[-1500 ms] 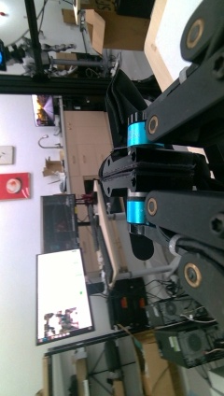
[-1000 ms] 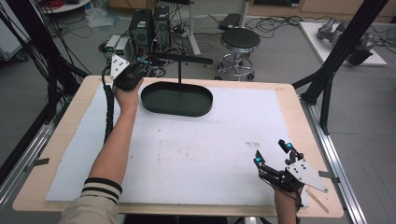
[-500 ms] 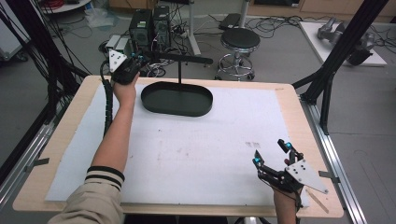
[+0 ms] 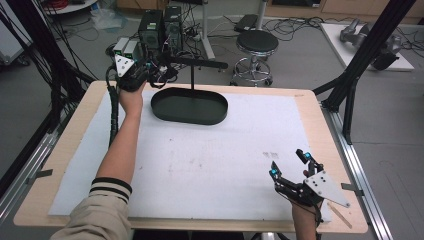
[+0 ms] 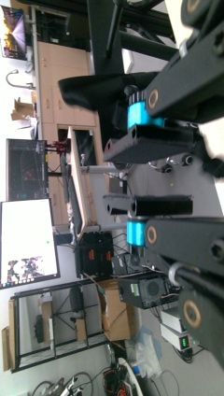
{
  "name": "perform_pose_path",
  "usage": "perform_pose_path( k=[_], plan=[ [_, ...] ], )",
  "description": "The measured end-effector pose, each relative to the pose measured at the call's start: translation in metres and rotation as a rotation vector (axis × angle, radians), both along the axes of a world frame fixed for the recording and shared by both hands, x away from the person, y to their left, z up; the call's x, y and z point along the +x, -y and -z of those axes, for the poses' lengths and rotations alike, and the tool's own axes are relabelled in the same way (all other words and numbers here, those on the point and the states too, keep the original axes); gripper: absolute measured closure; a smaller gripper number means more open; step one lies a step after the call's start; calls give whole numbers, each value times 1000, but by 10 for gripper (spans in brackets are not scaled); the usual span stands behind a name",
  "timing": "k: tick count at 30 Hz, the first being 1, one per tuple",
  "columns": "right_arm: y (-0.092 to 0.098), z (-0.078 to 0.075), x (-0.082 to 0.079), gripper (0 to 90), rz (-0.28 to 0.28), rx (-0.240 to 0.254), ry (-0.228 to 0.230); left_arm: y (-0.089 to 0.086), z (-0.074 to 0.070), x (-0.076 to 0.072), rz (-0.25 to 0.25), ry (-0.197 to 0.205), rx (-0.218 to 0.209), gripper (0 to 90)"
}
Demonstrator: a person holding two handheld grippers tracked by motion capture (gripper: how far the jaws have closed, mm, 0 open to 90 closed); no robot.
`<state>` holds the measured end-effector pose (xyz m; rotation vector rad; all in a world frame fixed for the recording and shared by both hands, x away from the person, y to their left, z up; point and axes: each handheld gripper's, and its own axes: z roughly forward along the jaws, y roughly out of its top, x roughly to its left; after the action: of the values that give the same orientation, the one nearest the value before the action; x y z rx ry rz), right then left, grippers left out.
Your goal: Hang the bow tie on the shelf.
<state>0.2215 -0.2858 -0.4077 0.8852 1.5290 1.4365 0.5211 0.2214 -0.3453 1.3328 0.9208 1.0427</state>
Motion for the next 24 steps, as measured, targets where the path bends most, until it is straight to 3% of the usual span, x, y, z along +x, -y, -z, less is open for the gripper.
perform_pose_path(
  k=[5, 8, 9, 13, 16, 17, 18, 20, 21, 22, 23, 24],
  plan=[
    [-1, 0, 1, 156, -4, 0, 1, -5, -12, -11, -1, 34, -38, 442],
    [0, 2, 2, 156, -3, -3, 1, -9, -23, -28, -39, 54, 8, 348],
    [0, 3, 4, 156, -2, -3, 0, -9, -23, -28, -39, 54, 8, 324],
    [1, 6, 6, 156, 1, 1, -9, -16, -32, -51, -41, 72, 28, 281],
    [1, 6, 9, 156, -2, 10, -4, -21, -37, -72, -55, 77, 17, 274],
    [2, 5, 10, 156, -3, 15, -2, -26, -43, -91, -53, 92, 19, 267],
    [2, 5, 10, 156, -3, 15, -2, -26, -43, -91, -53, 92, 19, 258],
    [2, 4, 11, 156, 0, 16, 1, -31, -47, -111, -52, 110, 32, 247],
    [2, 4, 12, 156, 3, 17, 1, -37, -52, -132, -43, 127, 28, 234],
    [3, 4, 12, 156, 5, 18, 0, -37, -52, -132, -43, 127, 28, 222],
    [3, 3, 12, 156, 7, 22, -6, -44, -55, -155, -27, 146, 16, 214],
    [3, 3, 11, 156, 6, 28, -13, -44, -55, -155, -27, 146, 16, 211]
  ],
)
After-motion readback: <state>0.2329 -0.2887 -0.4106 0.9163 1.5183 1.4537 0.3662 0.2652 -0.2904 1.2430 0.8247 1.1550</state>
